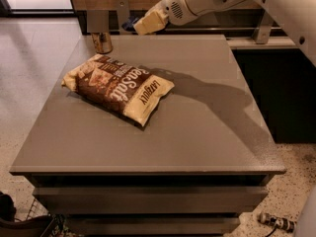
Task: Move rxbar blueberry near orange can
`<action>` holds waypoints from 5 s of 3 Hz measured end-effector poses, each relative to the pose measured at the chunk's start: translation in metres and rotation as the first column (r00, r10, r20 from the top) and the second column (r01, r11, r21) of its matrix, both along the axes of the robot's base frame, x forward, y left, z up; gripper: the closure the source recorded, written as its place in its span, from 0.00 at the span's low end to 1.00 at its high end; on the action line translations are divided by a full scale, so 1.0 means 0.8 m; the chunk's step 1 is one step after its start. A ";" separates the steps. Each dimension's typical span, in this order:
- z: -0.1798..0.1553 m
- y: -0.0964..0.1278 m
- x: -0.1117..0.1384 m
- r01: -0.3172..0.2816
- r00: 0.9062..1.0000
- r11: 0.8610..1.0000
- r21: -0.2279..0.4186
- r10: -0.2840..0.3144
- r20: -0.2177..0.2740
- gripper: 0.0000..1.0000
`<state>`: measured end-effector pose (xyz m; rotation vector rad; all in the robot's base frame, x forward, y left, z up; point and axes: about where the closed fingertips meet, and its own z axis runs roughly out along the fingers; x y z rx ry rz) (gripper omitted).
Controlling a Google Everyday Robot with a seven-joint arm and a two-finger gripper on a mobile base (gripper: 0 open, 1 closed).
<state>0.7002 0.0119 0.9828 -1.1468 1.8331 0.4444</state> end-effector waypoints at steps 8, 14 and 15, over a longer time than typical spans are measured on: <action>-0.145 0.043 0.171 -0.062 0.996 0.996 0.060 0.066 -0.064 1.00; -0.162 0.063 0.171 -0.081 0.993 0.995 0.061 0.086 -0.083 0.00; -0.162 0.063 0.171 -0.081 0.993 0.995 0.061 0.086 -0.083 0.00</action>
Offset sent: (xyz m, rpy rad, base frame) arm 0.0217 -0.0134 -0.0133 0.0136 -0.0008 -0.0443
